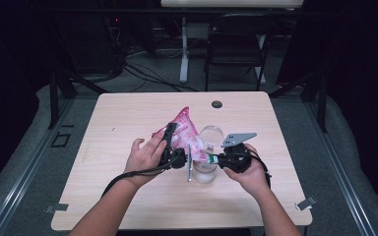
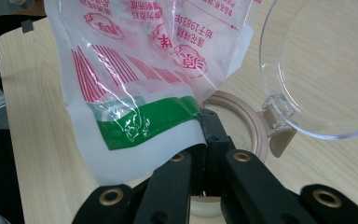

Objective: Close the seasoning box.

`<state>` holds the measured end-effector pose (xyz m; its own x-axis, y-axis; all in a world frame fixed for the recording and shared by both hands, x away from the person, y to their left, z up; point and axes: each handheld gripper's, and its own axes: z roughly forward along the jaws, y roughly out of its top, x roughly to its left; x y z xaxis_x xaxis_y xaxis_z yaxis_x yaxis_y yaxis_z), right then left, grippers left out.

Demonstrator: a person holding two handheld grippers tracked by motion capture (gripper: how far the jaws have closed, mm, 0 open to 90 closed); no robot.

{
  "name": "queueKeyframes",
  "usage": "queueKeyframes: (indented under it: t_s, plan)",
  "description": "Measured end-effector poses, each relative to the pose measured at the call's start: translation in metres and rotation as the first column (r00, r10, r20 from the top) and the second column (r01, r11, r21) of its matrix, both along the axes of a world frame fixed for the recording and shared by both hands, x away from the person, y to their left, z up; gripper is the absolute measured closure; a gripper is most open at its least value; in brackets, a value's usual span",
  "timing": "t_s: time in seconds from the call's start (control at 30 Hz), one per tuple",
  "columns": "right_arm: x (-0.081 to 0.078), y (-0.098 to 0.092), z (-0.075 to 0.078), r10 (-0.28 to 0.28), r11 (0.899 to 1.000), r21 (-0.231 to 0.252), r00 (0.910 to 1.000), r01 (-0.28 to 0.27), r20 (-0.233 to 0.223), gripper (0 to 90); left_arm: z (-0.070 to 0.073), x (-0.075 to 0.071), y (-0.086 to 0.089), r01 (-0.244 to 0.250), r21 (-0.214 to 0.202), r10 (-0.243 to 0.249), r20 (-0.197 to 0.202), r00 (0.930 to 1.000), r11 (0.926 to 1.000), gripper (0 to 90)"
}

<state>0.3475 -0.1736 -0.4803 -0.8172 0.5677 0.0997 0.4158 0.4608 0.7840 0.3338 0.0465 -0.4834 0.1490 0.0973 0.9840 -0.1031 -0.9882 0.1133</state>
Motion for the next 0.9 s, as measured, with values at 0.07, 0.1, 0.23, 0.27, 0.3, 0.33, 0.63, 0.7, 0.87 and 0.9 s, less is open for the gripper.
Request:
queueKeyframes:
  t_s: [0.07, 0.1, 0.23, 0.27, 0.3, 0.33, 0.63, 0.7, 0.87, 0.9]
  plan:
    - [0.0, 0.0, -0.0001, 0.0, 1.0, -0.001, 1.0, 0.0, 0.0, 90.0, -0.0002, -0.0002, 0.0, 0.001, 0.0, -0.001, 0.003, 1.0, 1.0, 58.0]
    - [0.0, 0.0, -0.0001, 0.0, 1.0, 0.0, 1.0, 0.0, 0.0, 90.0, -0.0003, 0.0, 0.0001, 0.004, -0.001, -0.004, 0.005, 1.0, 1.0, 58.0]
    - [0.0, -0.0001, -0.0001, 0.0, 1.0, -0.002, 1.0, 0.0, 0.0, 90.0, -0.0001, 0.0, -0.0001, 0.003, 0.0, -0.003, 0.003, 1.0, 1.0, 58.0]
    - [-0.0001, -0.0001, -0.0001, -0.002, 1.0, -0.002, 1.0, 0.002, 0.0, 90.0, -0.0001, -0.0001, -0.0002, 0.001, 0.0, -0.001, 0.003, 1.0, 1.0, 58.0]
    - [0.0001, -0.0002, -0.0001, 0.0, 1.0, -0.003, 1.0, 0.0, -0.001, 90.0, -0.0001, -0.0001, -0.0002, 0.001, 0.001, -0.001, 0.002, 1.0, 1.0, 58.0]
    - [0.0001, -0.0002, -0.0001, 0.0, 1.0, -0.003, 1.0, 0.0, -0.001, 90.0, -0.0001, 0.0001, -0.0002, 0.003, 0.0, -0.003, 0.002, 1.0, 1.0, 57.9]
    - [0.0002, -0.0006, -0.0003, -0.003, 1.0, -0.005, 1.0, 0.003, -0.002, 90.0, 0.0, -0.0004, -0.001, 0.007, -0.001, -0.007, 0.006, 1.0, 1.0, 57.9]
    - [0.0002, -0.0007, -0.0003, -0.004, 1.0, -0.005, 1.0, 0.004, -0.004, 90.0, -0.0002, -0.0005, -0.0012, 0.008, -0.002, -0.008, 0.008, 0.9999, 1.0, 58.0]
    - [0.0005, -0.0007, -0.0007, -0.006, 1.0, -0.003, 1.0, 0.006, -0.003, 90.0, -0.0001, -0.0002, -0.0013, 0.009, -0.002, -0.009, 0.007, 0.9999, 1.0, 58.0]
    - [0.0005, -0.0007, -0.0008, -0.007, 1.0, -0.003, 1.0, 0.007, -0.002, 90.0, 0.0001, -0.0002, -0.0013, 0.008, -0.002, -0.008, 0.006, 0.9999, 1.0, 58.0]
